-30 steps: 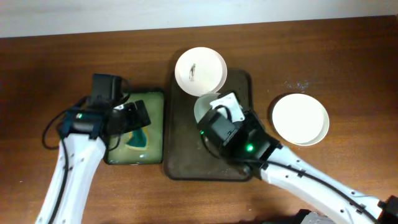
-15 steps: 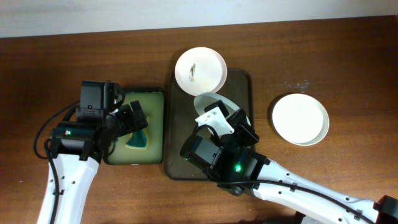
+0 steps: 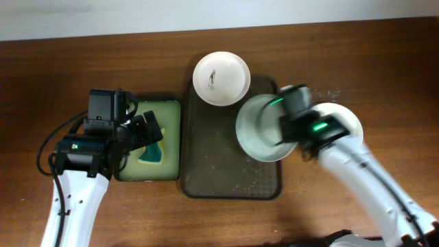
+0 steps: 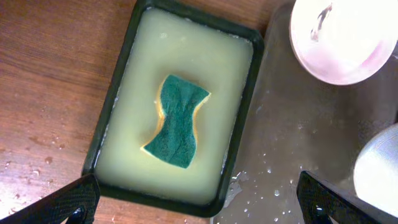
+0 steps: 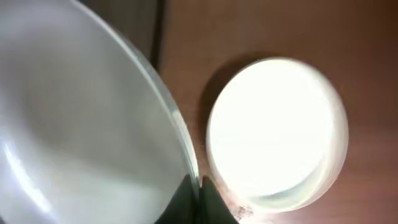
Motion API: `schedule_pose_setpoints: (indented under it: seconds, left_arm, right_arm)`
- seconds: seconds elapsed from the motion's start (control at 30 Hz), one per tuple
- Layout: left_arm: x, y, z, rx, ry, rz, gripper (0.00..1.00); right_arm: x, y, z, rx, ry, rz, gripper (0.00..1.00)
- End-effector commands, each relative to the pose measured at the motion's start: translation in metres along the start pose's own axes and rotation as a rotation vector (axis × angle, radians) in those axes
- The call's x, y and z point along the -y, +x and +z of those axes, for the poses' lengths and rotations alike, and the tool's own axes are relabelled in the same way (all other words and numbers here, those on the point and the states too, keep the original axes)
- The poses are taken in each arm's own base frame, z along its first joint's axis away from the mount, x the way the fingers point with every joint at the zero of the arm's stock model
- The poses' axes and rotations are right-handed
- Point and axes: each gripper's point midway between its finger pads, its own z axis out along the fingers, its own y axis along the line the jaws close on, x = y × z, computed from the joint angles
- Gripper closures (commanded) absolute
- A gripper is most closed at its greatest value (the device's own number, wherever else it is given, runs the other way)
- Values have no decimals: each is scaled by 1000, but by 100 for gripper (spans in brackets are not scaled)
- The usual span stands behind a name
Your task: Clean dirty plates on tray and stack at the side
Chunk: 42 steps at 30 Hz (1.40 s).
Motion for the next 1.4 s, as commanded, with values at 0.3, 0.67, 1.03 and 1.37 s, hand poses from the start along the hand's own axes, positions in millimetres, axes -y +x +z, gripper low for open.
schedule_pose_setpoints:
  seconds: [0.3, 0.67, 1.03, 1.37]
  left_arm:
    - [-1, -4, -4, 17, 2, -6, 1]
    - [-1, -4, -4, 17, 2, -6, 1]
    - [-1, -4, -4, 17, 2, -6, 1]
    - [-1, -4, -4, 17, 2, -6, 1]
  right_arm:
    - [184, 84, 86, -340, -132, 960, 53]
    - [-66, -93, -9, 98, -419, -52, 48]
    - [-154, -133, 177, 59, -555, 36, 96]
    - [-71, -6, 6, -430, -344, 63, 96]
